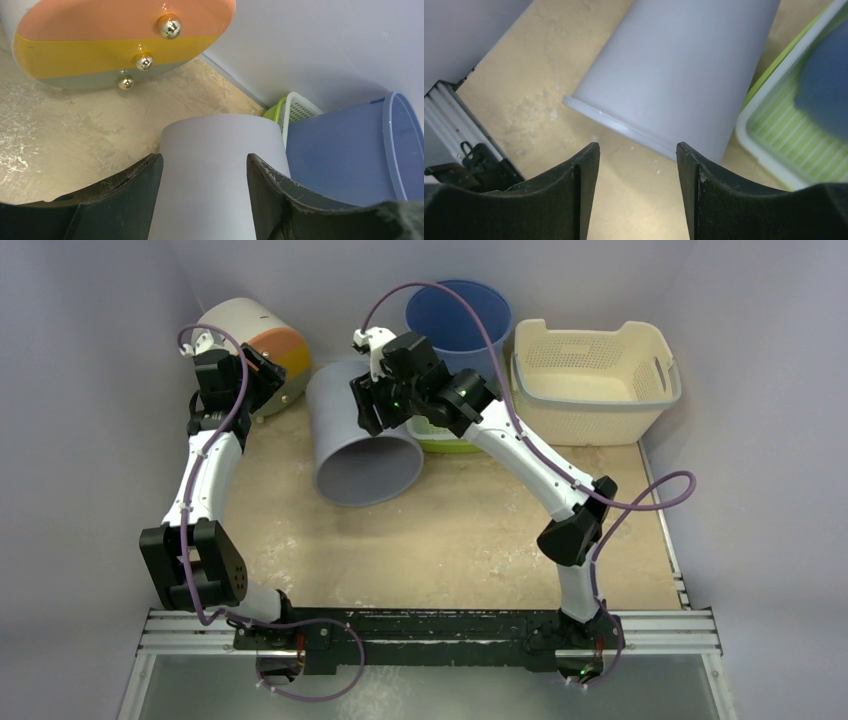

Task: Turn the large container upside down

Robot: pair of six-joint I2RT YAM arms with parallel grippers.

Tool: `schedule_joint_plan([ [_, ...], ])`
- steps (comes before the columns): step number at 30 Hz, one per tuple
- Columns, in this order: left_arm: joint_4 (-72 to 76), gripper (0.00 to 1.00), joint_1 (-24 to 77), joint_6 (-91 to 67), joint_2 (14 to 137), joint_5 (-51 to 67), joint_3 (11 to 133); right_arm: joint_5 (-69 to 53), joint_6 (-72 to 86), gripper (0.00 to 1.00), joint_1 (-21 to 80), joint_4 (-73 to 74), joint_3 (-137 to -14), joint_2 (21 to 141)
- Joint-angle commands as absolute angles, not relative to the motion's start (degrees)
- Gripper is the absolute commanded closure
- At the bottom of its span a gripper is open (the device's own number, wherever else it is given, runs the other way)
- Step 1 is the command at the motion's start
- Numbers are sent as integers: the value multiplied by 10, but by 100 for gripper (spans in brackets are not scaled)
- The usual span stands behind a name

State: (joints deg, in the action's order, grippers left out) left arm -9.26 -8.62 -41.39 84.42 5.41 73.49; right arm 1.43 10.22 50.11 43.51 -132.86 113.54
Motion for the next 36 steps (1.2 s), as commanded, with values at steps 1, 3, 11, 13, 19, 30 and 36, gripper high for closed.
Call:
schedule_joint_plan([
  [1,-60,39,-93,-420,822,63,735,-33,195,39,503,441,-1283,1105],
  [3,-59,39,-93,-420,823,64,733,-40,203,39,503,434,-1263,1093],
  [11,-41,39,-92,-434,827,74,718,-73,270,39,503,462,-1268,1071],
  [13,-38,39,-92,-435,827,78,713,-75,282,39,502,458,-1266,1063],
  [19,-19,39,-91,-446,830,87,690,-124,344,39,494,447,-1253,1056],
  [30,-29,39,-91,-425,827,109,678,-167,486,37,491,304,-1116,1038],
  [36,-48,40,-91,-403,822,120,674,-120,582,39,491,202,-1037,1016],
])
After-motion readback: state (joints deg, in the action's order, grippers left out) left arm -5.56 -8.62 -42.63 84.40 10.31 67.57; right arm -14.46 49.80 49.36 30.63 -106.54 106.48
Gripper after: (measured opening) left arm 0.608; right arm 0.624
